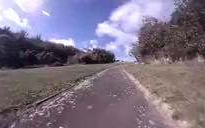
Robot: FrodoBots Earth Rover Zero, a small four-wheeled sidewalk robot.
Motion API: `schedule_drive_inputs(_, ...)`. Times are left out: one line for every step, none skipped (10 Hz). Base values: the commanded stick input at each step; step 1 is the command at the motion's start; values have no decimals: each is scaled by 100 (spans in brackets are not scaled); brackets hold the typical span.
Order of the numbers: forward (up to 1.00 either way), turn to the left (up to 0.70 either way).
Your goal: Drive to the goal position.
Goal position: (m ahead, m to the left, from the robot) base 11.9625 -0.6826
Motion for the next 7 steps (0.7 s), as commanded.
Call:
schedule_drive_inputs(100,0)
schedule_drive_inputs(100,0)
schedule_drive_inputs(100,0)
schedule_drive_inputs(100,0)
schedule_drive_inputs(100,0)
schedule_drive_inputs(100,0)
schedule_drive_inputs(100,0)
